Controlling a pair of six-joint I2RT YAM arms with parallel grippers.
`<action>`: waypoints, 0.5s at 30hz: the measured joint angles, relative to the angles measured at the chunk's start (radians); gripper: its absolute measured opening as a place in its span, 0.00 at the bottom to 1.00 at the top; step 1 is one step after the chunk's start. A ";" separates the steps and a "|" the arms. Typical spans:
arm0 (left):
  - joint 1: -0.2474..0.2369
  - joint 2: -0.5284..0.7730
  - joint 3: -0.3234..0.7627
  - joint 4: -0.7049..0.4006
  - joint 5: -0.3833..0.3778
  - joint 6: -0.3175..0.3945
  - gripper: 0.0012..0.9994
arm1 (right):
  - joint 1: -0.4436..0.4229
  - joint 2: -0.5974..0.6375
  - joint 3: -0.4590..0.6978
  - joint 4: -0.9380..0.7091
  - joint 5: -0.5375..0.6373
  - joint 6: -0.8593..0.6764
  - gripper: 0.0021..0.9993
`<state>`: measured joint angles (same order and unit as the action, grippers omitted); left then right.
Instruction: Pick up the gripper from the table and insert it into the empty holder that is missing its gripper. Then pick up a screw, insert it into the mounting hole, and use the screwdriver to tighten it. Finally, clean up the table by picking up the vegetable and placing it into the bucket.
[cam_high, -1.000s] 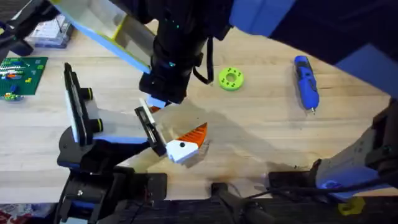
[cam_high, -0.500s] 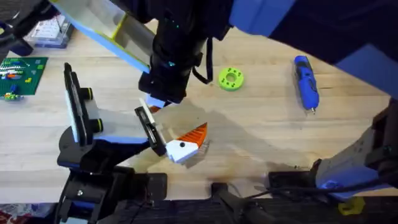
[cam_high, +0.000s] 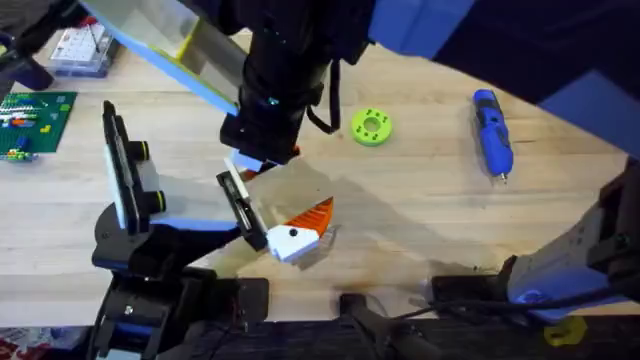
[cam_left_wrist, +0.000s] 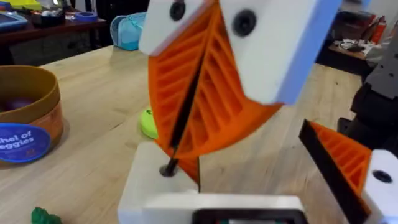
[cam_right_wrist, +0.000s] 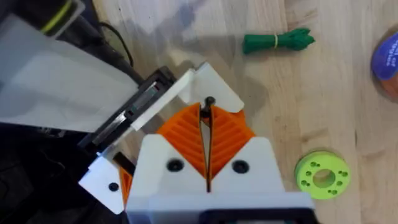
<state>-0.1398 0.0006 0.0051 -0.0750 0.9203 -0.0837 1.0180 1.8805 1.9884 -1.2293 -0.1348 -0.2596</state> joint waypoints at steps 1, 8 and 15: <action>0.000 0.000 0.000 0.000 0.000 0.000 0.99 | 0.000 0.000 0.000 0.000 0.004 0.000 0.00; 0.000 0.000 0.000 0.000 0.000 0.000 0.99 | 0.000 0.000 0.000 0.003 0.014 0.000 0.00; 0.000 0.000 0.000 0.000 -0.001 -0.009 0.99 | 0.000 0.008 0.000 0.009 0.014 0.000 0.00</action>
<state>-0.1398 0.0010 0.0051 -0.0753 0.9192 -0.0925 1.0180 1.8886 1.9884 -1.2200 -0.1207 -0.2599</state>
